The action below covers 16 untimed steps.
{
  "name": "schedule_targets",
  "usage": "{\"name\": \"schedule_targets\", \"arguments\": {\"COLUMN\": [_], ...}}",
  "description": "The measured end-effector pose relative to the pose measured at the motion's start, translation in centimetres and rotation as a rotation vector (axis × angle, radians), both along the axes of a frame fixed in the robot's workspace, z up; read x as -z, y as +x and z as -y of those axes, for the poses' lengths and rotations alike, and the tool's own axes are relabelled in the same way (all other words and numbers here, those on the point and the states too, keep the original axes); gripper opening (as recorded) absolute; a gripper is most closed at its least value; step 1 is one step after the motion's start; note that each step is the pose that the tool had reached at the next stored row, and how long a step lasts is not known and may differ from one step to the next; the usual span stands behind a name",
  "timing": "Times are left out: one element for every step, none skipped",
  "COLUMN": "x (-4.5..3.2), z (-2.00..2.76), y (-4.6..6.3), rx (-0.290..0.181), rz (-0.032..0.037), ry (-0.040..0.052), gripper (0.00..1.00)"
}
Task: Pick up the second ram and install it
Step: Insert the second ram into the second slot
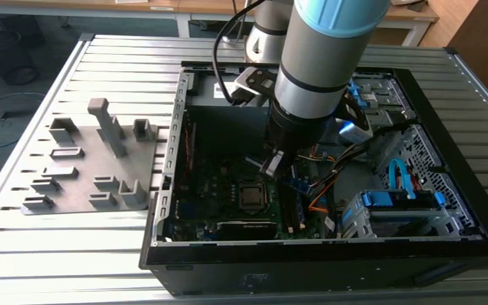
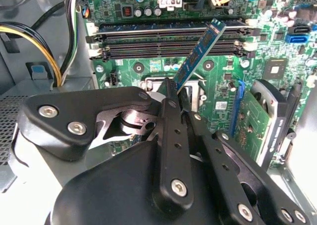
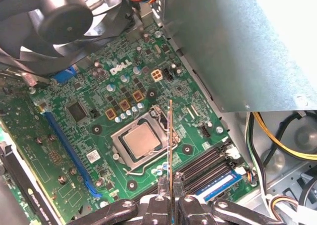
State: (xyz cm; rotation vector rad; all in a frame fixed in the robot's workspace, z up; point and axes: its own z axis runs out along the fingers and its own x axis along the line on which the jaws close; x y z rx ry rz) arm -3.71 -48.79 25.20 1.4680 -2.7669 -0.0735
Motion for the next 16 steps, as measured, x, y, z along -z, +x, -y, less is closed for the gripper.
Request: {"name": "schedule_targets", "arguments": {"x": [0.00,0.00,0.00,0.00,0.00,0.00,0.00,0.00,0.00,0.00,0.00,0.00,0.00,0.00,0.00,0.00], "z": [0.00,0.00,0.00,0.00,0.00,0.00,0.00,0.00,0.00,0.00,0.00,0.00,0.00,0.00,0.00,0.00], "y": [0.00,0.00,0.00,0.00,0.00,0.00,0.00,0.00,0.00,0.00,0.00,0.00,0.00,0.00,0.00,0.00], "rx": [0.004,0.009,0.014,0.018,0.022,0.027,0.031,0.035,0.040,0.044,0.049,0.053,0.057,0.061,0.065,0.069], "rz": [0.0000,0.0000,0.0000,0.0000,0.0000,0.0000,0.0000,0.0000,0.0000,0.0000,0.0000,0.0000,0.0000,0.0000,0.0000,0.0000], "ry": [0.0000,0.0000,0.0000,0.0000,0.0000,-0.0001,0.0000,0.0000,0.0000,-0.0001,-0.0001,0.0000,0.0000,-0.0001,-0.0001,-0.0001], "gripper": [0.14,0.14,0.14,0.14,0.14,0.14,0.14,0.14,0.14,0.14,0.14,0.14,0.14,0.14,0.14,0.14]}}
